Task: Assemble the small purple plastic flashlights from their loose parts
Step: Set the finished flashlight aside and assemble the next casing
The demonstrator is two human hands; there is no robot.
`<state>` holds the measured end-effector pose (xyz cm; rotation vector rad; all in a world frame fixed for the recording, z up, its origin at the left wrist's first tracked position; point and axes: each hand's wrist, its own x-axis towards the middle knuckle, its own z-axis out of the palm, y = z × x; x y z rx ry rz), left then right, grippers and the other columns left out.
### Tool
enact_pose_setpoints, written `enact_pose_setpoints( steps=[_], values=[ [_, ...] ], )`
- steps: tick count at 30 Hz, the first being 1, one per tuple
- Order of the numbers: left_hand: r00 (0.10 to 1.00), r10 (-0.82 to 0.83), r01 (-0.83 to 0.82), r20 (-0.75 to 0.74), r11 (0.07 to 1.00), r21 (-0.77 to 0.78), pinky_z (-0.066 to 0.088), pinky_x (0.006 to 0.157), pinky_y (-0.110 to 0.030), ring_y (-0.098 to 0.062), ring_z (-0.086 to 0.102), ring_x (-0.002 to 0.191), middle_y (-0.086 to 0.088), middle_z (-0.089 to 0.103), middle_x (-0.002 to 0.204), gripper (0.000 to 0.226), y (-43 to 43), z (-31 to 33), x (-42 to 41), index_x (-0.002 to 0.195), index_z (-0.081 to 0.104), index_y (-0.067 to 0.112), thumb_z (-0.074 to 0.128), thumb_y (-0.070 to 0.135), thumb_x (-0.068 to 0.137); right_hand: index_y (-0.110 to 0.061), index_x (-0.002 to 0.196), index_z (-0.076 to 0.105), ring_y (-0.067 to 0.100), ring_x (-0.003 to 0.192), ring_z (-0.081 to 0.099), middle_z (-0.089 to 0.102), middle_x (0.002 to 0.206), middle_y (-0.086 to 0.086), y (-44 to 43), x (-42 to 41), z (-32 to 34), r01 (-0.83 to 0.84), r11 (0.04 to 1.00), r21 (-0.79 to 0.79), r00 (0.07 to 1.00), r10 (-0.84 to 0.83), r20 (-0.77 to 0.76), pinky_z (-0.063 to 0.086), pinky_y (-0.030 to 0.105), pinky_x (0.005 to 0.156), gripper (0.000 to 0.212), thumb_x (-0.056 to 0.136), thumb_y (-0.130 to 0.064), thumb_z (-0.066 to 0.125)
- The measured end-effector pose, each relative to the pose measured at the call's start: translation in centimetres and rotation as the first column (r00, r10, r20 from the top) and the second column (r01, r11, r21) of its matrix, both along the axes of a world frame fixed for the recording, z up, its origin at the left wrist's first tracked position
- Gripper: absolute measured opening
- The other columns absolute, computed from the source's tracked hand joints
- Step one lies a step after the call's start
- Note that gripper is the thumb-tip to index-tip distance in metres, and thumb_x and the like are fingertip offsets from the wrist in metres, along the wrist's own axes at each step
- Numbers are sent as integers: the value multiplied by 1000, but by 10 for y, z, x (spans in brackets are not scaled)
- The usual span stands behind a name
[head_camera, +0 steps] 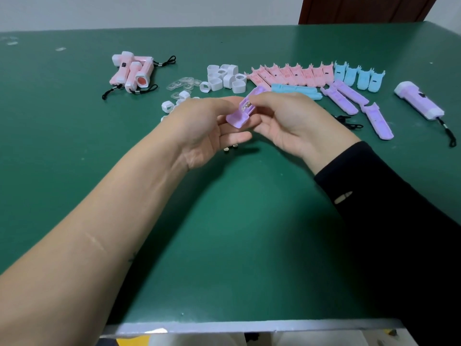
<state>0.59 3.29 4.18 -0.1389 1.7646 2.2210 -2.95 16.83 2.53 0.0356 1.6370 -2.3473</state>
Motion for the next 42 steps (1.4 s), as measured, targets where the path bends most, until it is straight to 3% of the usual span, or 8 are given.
enact_pose_setpoints(
  steps=[7,11,14,18,23,27,33,42],
  values=[
    [1000,3,-3,-19,1000,-9,58,66,-20,-10,70,77,-8,71,89,27,-3,0,-2,104,67,2,41,0,97,1,96,63,19,66,62,68,87,20,-7,4,-1,98,959,267,987,-60,-146,58,34,83,11,93,0,52],
    [999,7,-8,-50,1000,-26,57,63,-19,-10,71,76,-6,73,86,28,-4,-1,-2,100,68,3,41,-1,96,-1,138,42,13,60,62,70,97,12,-10,3,0,167,940,297,980,-126,-153,57,38,86,49,91,-1,56],
    [998,-2,0,-55,999,-32,56,61,-19,-9,70,76,-7,72,89,28,-3,-2,-2,108,67,1,40,0,98,-12,144,34,17,74,68,63,109,5,-10,4,0,212,934,289,971,-167,-171,57,40,87,60,89,0,56],
    [1000,-3,2,-28,1000,-13,55,59,-18,-8,70,75,-7,71,91,30,-3,-4,-3,114,64,2,38,2,100,-18,139,40,27,92,70,65,94,2,-9,4,-3,183,946,269,979,-149,-142,57,41,86,52,91,-2,54],
    [993,62,-72,-100,993,-94,49,51,-16,-1,62,60,2,68,79,30,-9,-1,-7,102,65,12,35,7,102,-18,100,62,11,73,68,70,88,0,-1,2,0,115,964,240,987,-84,-138,57,25,66,7,94,-16,59],
    [983,136,-146,-121,986,-78,49,50,-17,-3,61,60,4,65,73,17,-14,0,-9,92,60,14,50,24,101,-14,91,64,5,60,66,69,76,-1,1,3,-2,97,951,295,984,-47,-171,54,17,60,8,90,-6,63],
    [973,98,-122,-209,987,-104,47,52,-15,1,57,54,11,67,66,10,-17,-4,-8,90,61,13,60,3,92,-10,96,60,7,62,66,68,79,4,-5,6,-4,74,947,312,982,-14,-189,55,23,66,16,86,1,65],
    [973,100,-134,-210,979,-155,43,51,-14,1,55,51,13,67,66,15,-19,-8,-10,91,61,22,67,8,88,-21,90,58,18,77,63,67,91,7,-15,11,-8,193,858,476,946,-34,-321,54,35,73,20,82,-10,73]
  ],
)
